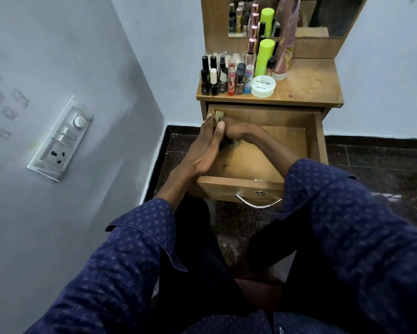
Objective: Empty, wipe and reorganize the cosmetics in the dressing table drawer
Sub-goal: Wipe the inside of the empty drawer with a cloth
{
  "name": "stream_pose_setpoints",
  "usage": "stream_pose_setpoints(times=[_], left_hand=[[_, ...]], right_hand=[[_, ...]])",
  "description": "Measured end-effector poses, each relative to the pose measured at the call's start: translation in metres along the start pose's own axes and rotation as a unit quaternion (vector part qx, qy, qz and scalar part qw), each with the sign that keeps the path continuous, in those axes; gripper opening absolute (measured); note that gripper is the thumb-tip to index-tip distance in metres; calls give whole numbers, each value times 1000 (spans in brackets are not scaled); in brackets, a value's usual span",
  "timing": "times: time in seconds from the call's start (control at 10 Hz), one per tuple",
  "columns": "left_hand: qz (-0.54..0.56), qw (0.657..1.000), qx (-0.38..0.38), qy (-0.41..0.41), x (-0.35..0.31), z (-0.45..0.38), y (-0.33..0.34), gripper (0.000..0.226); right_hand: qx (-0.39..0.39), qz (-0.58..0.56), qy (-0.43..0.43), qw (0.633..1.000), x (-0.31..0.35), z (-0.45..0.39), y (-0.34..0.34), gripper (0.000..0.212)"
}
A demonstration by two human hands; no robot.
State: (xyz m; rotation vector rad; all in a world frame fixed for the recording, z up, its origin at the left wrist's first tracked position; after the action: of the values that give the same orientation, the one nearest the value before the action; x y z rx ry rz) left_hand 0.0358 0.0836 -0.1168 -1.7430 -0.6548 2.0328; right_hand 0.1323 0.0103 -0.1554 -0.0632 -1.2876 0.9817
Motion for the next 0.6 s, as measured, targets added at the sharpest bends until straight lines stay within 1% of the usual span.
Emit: stream_pose_setpoints(times=[0.1, 0.2, 0.3, 0.4, 0.5, 0.6], left_hand=[[1, 1000, 0, -7, 2, 0, 0, 85], [-18, 1000, -5, -1, 3, -3, -1, 83], [-43, 999, -1, 18, 4, -6, 2, 79], [-50, 998, -13, 28, 6, -9, -2, 78], [-42, 998, -25, 29, 4, -5, -2, 79], [-30, 997, -58, 45, 2, -7, -6, 76]], right_hand=[[-42, 42, -1, 998, 0, -14, -6, 37], [-52, 37, -15, 998, 0, 0, 8, 37], [4, 125, -21, 992, -15, 13, 28, 42], [76, 60, -3, 995, -27, 21, 34, 36], [-47, -153, 40, 986, -26, 24, -1, 31], [-174, -91, -57, 979, 6, 20, -34, 31]])
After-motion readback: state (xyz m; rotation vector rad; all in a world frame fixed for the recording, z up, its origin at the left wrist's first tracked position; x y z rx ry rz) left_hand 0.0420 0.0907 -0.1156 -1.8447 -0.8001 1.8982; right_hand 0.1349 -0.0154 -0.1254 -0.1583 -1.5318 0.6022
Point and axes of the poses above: each hand's wrist, its own z-axis away from the middle knuckle, its own y-axis out of the palm, x = y × z, the point moved 10 cm from there along -z, towards the middle knuckle, and after that the axes turned 5 degrees about -x, right-handed, at the moved point
